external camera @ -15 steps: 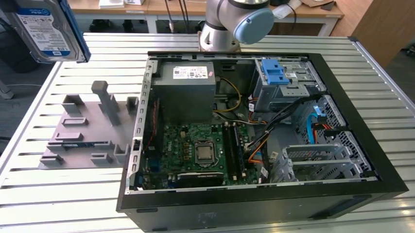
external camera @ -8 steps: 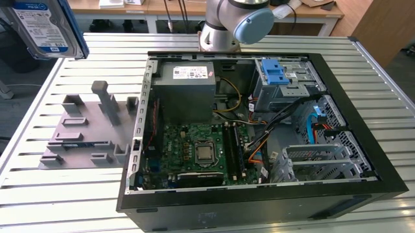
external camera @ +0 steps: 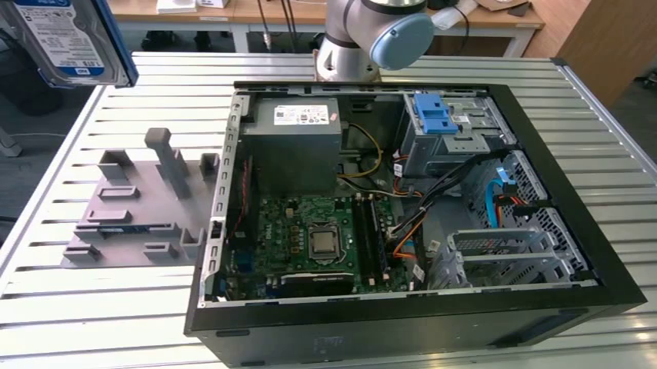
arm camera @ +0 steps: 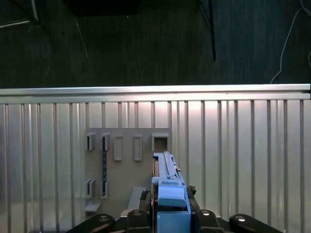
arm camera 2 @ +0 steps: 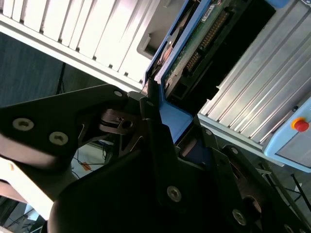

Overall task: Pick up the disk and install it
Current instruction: 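Pick up the disk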

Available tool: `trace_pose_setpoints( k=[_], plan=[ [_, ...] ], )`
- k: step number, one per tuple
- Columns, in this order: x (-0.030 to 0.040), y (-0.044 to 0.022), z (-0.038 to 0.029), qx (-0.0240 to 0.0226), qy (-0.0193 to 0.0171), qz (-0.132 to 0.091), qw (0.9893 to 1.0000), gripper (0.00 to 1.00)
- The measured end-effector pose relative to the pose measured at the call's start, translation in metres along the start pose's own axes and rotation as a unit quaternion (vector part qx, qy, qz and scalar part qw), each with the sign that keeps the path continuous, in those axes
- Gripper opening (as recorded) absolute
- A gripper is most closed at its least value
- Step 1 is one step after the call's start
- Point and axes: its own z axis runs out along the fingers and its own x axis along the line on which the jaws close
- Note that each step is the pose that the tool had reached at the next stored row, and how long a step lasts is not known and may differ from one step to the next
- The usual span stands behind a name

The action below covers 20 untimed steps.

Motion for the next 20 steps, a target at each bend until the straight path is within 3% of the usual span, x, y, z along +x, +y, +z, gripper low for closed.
trace_pose_setpoints(
  k=[20],
  plan=[
    [0.0001,-0.0005,-0.0229,0.0005,0.0000,0.000,1.0000,0.36]
  ],
)
